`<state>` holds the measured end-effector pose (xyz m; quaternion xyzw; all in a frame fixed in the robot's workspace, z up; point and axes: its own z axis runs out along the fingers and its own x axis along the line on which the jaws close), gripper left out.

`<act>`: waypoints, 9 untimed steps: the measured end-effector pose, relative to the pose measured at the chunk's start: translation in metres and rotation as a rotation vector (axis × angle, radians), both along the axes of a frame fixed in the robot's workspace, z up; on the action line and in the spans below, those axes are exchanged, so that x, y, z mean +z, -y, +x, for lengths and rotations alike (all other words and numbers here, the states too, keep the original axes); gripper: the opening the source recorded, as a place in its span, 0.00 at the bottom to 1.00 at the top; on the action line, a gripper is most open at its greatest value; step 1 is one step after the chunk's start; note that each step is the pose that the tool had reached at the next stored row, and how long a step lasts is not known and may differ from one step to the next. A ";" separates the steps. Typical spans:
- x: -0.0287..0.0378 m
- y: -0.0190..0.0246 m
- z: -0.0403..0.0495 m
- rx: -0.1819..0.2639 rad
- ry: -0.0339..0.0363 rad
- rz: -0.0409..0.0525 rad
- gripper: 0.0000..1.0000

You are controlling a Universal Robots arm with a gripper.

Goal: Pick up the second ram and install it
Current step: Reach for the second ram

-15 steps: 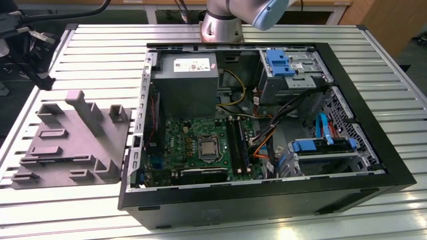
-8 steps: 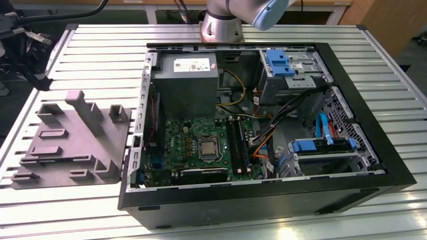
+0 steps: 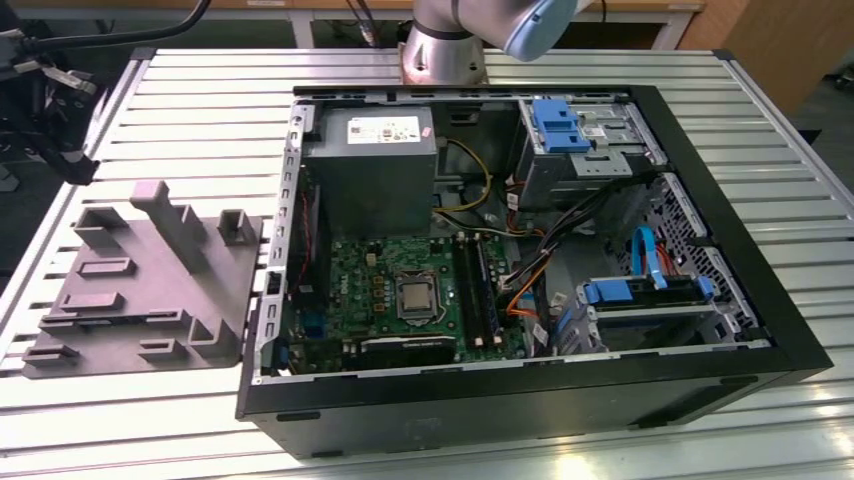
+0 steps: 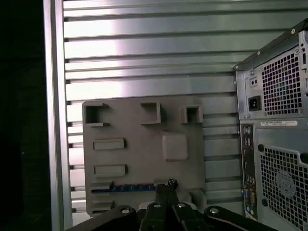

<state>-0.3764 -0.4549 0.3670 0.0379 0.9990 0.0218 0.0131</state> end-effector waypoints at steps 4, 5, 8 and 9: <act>-0.0011 0.0017 -0.0022 0.000 0.0000 0.0000 0.11; -0.0014 0.0022 -0.0029 0.000 -0.0001 -0.0001 0.11; -0.0024 0.0036 -0.0042 0.000 0.0000 0.0000 0.11; -0.0027 0.0041 -0.0045 0.000 0.0000 0.0000 0.11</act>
